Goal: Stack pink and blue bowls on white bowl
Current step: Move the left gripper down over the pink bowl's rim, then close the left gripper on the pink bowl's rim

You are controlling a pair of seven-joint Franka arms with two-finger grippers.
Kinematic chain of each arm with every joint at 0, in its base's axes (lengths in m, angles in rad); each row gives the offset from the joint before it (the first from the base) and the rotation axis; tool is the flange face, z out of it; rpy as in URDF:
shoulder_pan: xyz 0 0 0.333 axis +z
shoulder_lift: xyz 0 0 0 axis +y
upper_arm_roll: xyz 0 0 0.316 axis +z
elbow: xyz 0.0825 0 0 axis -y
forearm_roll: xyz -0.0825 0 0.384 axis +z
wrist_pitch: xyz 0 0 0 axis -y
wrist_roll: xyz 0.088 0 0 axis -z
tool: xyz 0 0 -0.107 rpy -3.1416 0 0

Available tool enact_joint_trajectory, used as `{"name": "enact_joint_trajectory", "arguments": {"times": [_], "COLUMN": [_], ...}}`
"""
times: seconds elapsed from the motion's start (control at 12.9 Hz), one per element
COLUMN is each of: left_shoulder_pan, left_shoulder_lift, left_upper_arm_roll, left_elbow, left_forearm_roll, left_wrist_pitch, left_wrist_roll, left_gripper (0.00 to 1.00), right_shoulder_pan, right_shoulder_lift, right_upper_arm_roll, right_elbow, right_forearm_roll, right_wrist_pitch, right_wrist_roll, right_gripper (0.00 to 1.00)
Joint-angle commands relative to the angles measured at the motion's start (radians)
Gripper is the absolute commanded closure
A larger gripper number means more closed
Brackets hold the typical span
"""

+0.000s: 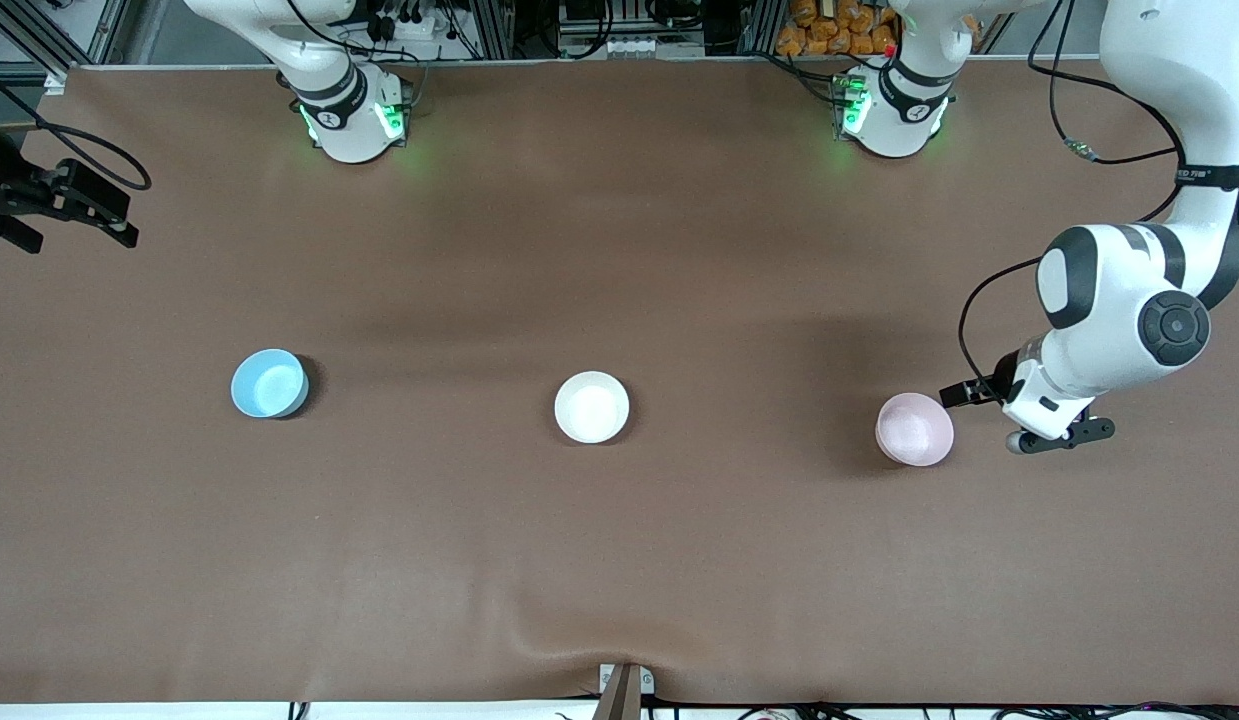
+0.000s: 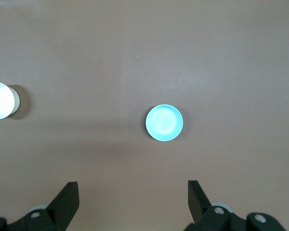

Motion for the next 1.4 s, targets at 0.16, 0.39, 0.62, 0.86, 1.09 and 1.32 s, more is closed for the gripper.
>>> {"name": "enact_joint_trajectory", "arguments": {"times": [0.16,0.39,0.62,0.86,1.09,1.32], "left_shoulder_pan": [0.007,0.027,0.029,0.018,0.024,0.016], "left_shoulder_lift": [0.025,0.068,0.103,0.118,0.17,0.21], "left_upper_arm_roll": [-0.001,-0.001,-0.001,-0.003,-0.001,-0.003], "left_elbow": [0.0,0.003,0.009,0.018,0.054,0.084], "left_forearm_roll": [0.021,0.021,0.021,0.019,0.019,0.018], "left_wrist_pitch": [0.029,0.059,0.059,0.059,0.059,0.057], "left_wrist_roll": [-0.002,0.0,0.001,-0.017,-0.011,-0.02], "left_gripper": [0.0,0.0,0.0,0.0,0.0,0.18], "right_shoulder_pan": [-0.014,-0.014,-0.014,-0.023,-0.023,-0.023], "right_shoulder_lift": [0.005,0.005,0.005,0.005,0.006,0.006], "right_upper_arm_roll": [0.005,0.005,0.005,0.005,0.005,0.005], "right_elbow": [0.014,0.014,0.012,0.012,0.012,0.012], "right_forearm_roll": [0.014,0.014,0.014,0.014,0.014,0.014], "right_wrist_pitch": [-0.009,-0.009,-0.011,-0.009,-0.009,-0.009], "right_wrist_roll": [0.0,0.0,0.0,0.0,-0.001,-0.001], "right_gripper": [0.0,0.0,0.0,0.0,0.0,0.0]}}
